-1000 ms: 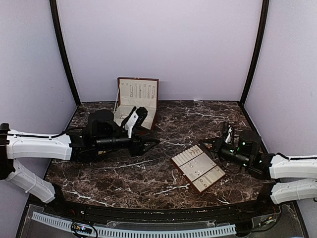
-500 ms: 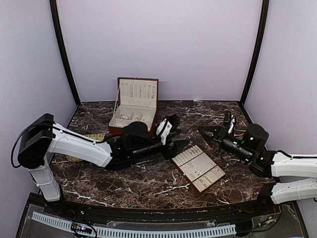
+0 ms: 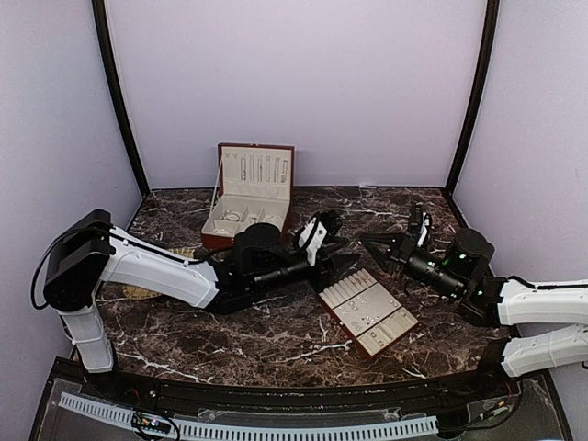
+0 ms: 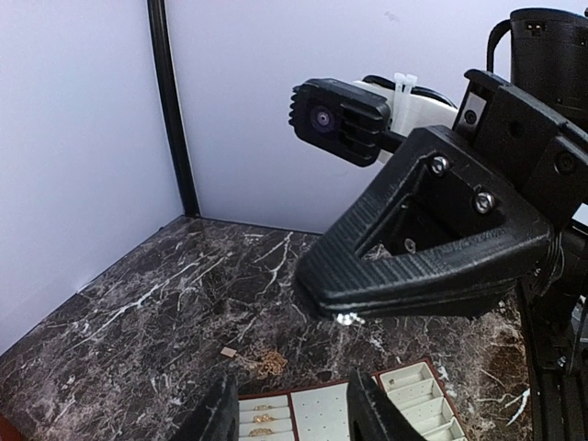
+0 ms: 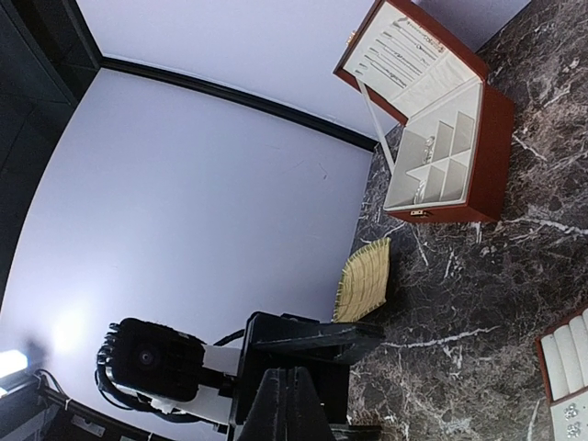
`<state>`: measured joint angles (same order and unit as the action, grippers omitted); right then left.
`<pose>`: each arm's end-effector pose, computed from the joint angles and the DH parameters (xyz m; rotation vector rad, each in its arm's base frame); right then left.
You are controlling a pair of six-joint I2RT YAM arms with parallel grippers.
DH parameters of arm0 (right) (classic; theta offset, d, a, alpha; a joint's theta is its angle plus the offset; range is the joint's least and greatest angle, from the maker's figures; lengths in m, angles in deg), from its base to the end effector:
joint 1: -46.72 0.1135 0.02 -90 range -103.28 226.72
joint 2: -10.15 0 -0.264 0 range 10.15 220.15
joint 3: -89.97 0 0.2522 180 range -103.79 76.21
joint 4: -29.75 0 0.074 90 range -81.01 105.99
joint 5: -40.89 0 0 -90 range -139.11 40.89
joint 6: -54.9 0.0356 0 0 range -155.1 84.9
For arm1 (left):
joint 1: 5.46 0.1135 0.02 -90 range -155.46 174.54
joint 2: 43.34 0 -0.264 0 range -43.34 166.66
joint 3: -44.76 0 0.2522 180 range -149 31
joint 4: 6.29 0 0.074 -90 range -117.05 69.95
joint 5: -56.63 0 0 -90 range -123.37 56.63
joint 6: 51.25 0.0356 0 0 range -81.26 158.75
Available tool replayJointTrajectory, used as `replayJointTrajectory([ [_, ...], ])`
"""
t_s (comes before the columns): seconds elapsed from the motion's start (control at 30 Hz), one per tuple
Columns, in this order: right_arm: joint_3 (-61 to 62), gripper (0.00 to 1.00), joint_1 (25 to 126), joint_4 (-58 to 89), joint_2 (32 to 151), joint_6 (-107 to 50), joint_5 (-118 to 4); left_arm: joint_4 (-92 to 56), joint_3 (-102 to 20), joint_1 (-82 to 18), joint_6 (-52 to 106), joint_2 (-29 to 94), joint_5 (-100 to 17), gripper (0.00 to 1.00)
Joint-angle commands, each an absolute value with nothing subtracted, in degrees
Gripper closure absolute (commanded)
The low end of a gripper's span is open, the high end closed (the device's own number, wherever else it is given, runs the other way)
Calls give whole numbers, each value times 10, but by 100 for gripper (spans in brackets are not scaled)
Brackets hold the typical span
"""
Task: Organize the mixed jewelry
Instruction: Pass from the right arm to the left
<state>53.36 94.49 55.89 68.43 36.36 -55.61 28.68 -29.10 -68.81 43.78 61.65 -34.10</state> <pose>0.1480 0.1690 0.2535 0.2565 1.7512 1.6984 0.1851 -0.3698 0.2455 0.8857 1.2849 -0.8218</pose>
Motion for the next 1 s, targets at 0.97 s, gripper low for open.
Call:
replayJointTrajectory([
  [0.97, 531, 100, 953, 591, 719, 378, -561, 342, -309, -692, 446, 623, -371, 97],
])
